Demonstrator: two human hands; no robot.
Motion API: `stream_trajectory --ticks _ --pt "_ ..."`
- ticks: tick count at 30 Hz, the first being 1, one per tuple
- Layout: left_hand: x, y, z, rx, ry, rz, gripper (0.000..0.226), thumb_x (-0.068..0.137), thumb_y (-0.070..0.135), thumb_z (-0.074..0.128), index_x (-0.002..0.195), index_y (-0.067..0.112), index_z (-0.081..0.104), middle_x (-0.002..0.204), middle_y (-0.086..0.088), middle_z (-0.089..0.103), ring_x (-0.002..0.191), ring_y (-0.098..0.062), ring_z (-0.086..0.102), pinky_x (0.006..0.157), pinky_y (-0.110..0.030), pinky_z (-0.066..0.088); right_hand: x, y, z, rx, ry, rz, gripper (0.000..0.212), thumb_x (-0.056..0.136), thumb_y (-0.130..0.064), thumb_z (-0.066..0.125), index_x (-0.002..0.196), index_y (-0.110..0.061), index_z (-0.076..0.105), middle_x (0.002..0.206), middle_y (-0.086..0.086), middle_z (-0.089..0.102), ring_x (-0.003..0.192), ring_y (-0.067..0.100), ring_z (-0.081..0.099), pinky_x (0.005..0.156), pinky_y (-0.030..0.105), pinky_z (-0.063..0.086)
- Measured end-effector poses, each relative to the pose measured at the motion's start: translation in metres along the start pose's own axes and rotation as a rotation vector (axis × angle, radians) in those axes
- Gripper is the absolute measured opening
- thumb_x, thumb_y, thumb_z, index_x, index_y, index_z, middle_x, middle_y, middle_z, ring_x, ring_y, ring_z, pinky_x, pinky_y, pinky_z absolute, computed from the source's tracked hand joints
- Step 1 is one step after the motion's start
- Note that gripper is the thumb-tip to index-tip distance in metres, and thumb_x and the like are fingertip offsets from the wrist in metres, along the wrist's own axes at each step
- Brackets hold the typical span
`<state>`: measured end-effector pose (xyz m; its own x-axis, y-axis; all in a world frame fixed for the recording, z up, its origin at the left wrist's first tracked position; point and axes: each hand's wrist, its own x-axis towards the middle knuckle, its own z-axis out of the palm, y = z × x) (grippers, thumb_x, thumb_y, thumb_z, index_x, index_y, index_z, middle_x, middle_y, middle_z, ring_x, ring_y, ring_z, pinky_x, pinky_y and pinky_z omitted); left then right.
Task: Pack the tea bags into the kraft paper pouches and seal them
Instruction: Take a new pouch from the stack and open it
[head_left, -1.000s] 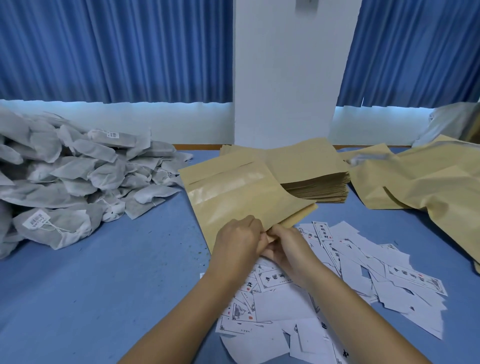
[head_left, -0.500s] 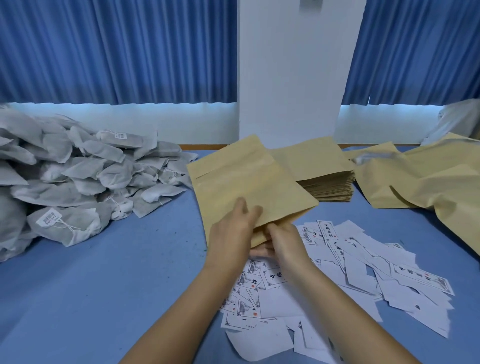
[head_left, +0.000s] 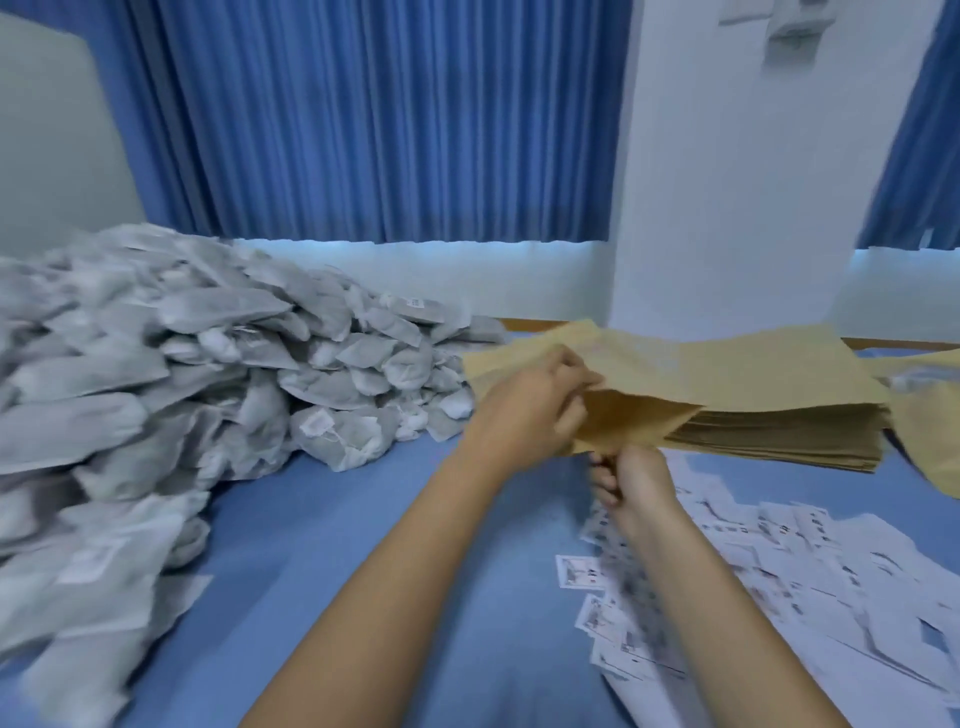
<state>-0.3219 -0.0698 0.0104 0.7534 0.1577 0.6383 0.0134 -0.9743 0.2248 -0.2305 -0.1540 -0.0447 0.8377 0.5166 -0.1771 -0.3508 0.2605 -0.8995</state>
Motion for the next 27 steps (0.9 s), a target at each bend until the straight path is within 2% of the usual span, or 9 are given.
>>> stream_trajectory --ticks 2,4,7,9,12,17,19,22,27 --pt "-0.022 -0.02 -0.011 0.075 -0.093 0.113 0.037 0.092 0.02 0.048 0.126 0.014 0.06 0.122 -0.004 0.056 0.096 -0.023 0.059 0.076 -0.035 0.05 0.002 0.004 0.02 0.032 0.044 -0.027 0.031 0.086 0.006 0.025 0.069 -0.016 0.039 0.049 0.003 0.033 0.027 0.005 0.021 0.032 0.01 0.012" --pt "-0.043 -0.049 -0.017 0.083 0.014 0.05 0.042 0.091 0.027 0.044 0.127 0.013 0.06 0.122 -0.009 0.056 0.103 -0.025 0.057 0.083 -0.034 0.047 0.002 0.007 0.036 0.031 0.077 -0.067 0.033 0.082 0.009 0.023 0.066 -0.017 0.034 0.049 0.002 0.029 0.028 0.005 0.019 0.033 0.01 0.013" --pt "-0.063 -0.109 -0.028 0.464 0.19 -0.446 0.053 0.088 0.037 0.054 0.139 0.026 0.045 0.145 -0.019 0.037 0.13 -0.04 0.038 0.102 -0.053 0.031 0.004 0.016 0.046 0.037 0.116 -0.129 0.033 0.079 0.011 0.021 0.063 -0.016 0.03 0.051 0.001 0.028 0.028 0.007 0.019 0.035 0.011 0.015" --pt "-0.075 -0.151 -0.038 0.762 -0.088 -0.83 0.077 0.089 0.044 0.058 0.15 0.039 0.011 0.158 -0.02 -0.003 0.142 -0.048 0.004 0.105 -0.069 0.017 0.007 0.024 0.047 0.053 0.128 -0.169 0.032 0.078 0.011 0.023 0.064 -0.017 0.029 0.05 0.001 0.028 0.03 0.008 0.018 0.036 0.012 0.016" --pt "-0.087 -0.2 -0.048 0.918 -0.392 -0.947 0.081 0.093 0.034 0.053 0.149 0.044 -0.005 0.156 -0.018 -0.023 0.139 -0.053 -0.013 0.098 -0.08 0.007 0.01 0.03 0.041 0.097 0.137 -0.21 0.031 0.079 0.01 0.025 0.062 -0.016 0.029 0.041 -0.004 0.029 0.031 0.009 0.018 0.036 0.014 0.016" --pt "-0.076 -0.231 -0.053 0.825 -0.627 -0.975 0.084 0.092 0.022 0.054 0.148 0.048 -0.003 0.16 -0.008 -0.007 0.141 -0.049 0.015 0.1 -0.079 0.013 0.014 0.032 0.033 0.081 0.185 -0.214 0.03 0.08 0.008 0.032 0.06 -0.014 0.031 0.038 -0.004 0.03 0.029 0.01 0.019 0.035 0.015 0.016" --pt "-0.073 -0.235 -0.047 0.716 -0.614 -0.953 0.075 0.09 0.027 0.057 0.15 0.04 0.014 0.155 -0.007 0.018 0.137 -0.036 0.032 0.106 -0.06 0.031 0.014 0.032 0.032 0.071 0.2 -0.206 0.03 0.081 0.007 0.034 0.06 -0.013 0.031 0.038 -0.003 0.029 0.03 0.01 0.018 0.036 0.016 0.016" --pt "-0.078 -0.239 -0.035 0.601 -0.512 -0.939 0.05 0.093 0.032 0.055 0.14 0.019 0.042 0.142 -0.005 0.044 0.128 -0.024 0.046 0.089 -0.022 0.048 0.015 0.03 0.031 0.078 0.201 -0.198 0.03 0.083 0.007 0.035 0.06 -0.013 0.032 0.038 -0.003 0.029 0.029 0.01 0.018 0.036 0.015 0.015" --pt "-0.064 -0.206 -0.016 0.467 -0.487 -0.858 0.041 0.09 0.038 0.05 0.126 0.02 0.054 0.135 -0.009 0.05 0.122 -0.03 0.047 0.102 -0.042 0.041 0.012 0.023 0.036 0.113 0.177 -0.227 0.029 0.085 0.004 0.036 0.061 -0.011 0.036 0.036 -0.004 0.036 0.028 0.01 0.021 0.034 0.016 0.017"
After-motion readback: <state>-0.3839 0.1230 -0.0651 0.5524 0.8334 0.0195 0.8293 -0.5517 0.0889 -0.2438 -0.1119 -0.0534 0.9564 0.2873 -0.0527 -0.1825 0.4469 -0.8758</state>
